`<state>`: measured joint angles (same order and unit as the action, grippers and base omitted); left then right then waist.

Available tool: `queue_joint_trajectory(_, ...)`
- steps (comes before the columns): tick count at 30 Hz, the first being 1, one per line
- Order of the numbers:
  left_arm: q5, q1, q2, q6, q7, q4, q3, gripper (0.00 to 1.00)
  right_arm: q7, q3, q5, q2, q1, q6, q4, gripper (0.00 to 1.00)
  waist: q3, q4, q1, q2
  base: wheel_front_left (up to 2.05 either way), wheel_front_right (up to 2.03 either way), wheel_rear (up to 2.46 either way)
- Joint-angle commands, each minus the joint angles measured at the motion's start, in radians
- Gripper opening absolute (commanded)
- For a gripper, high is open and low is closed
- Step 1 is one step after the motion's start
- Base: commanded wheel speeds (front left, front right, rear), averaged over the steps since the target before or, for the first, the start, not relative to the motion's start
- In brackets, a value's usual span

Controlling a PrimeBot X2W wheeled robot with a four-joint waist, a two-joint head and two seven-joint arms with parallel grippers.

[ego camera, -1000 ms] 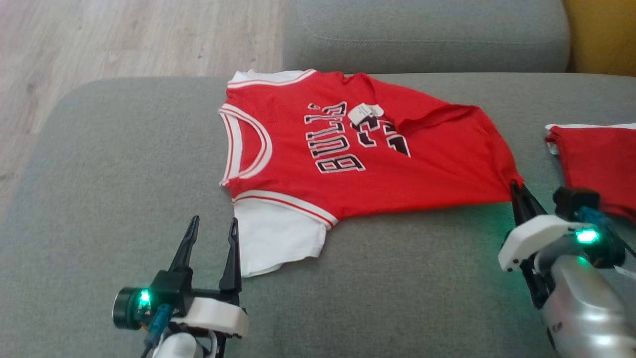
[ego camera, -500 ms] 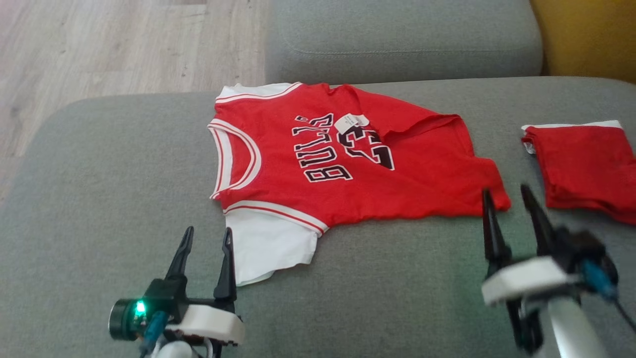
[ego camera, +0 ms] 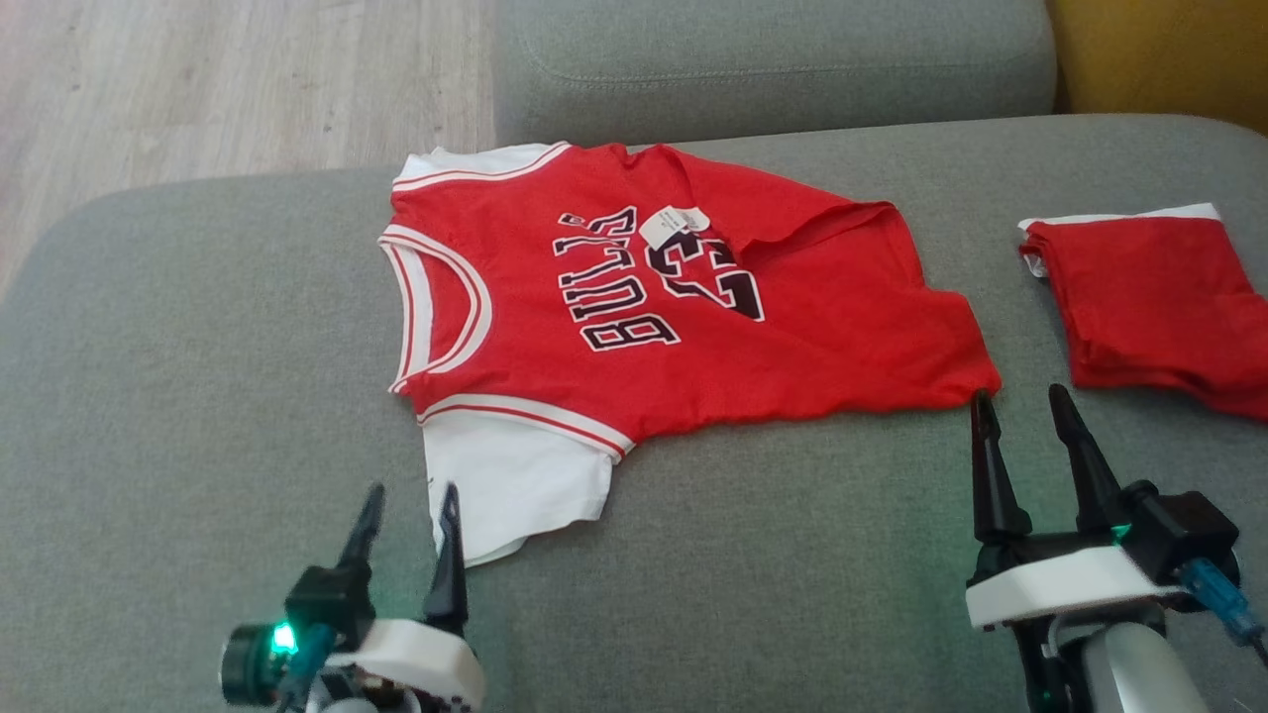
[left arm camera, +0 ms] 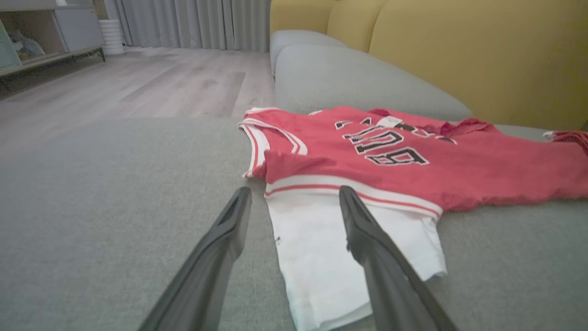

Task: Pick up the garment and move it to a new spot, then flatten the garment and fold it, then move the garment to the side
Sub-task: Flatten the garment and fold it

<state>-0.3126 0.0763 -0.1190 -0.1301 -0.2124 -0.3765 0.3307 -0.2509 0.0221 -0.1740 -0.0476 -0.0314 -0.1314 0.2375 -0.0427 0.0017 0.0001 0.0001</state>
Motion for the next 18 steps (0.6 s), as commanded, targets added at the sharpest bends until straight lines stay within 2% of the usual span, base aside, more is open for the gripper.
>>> queue_joint_trajectory(1, -0.006, 0.043, -0.004, 0.006, 0.010, 0.013, -0.023, 1.00, -0.011, 0.023, -0.005, -0.003, -0.039, 0.001, -0.037, 1.00, -0.003, -0.001, -0.0001, -0.0001, 0.00, 0.00, 0.00)
queue_joint_trajectory(8, -0.022, 0.061, -0.003, 0.000, 0.097, -0.073, -0.013, 1.00, -0.011, 0.041, -0.014, -0.003, -0.041, 0.001, -0.037, 1.00, -0.011, -0.014, -0.0001, -0.0001, 0.00, 0.00, 0.00)
queue_joint_trajectory(12, -0.035, 0.073, -0.005, 0.009, 0.115, -0.104, -0.013, 1.00, -0.011, 0.048, -0.019, -0.003, -0.050, 0.001, -0.041, 1.00, -0.021, -0.028, -0.0001, -0.0001, 0.00, 0.00, 0.00)
queue_joint_trajectory(18, -0.050, 0.080, -0.012, -0.006, 0.136, -0.140, -0.025, 1.00, -0.011, 0.046, -0.023, -0.003, -0.059, 0.001, -0.051, 1.00, -0.043, -0.049, -0.0001, -0.0001, 0.00, 0.00, 0.00)
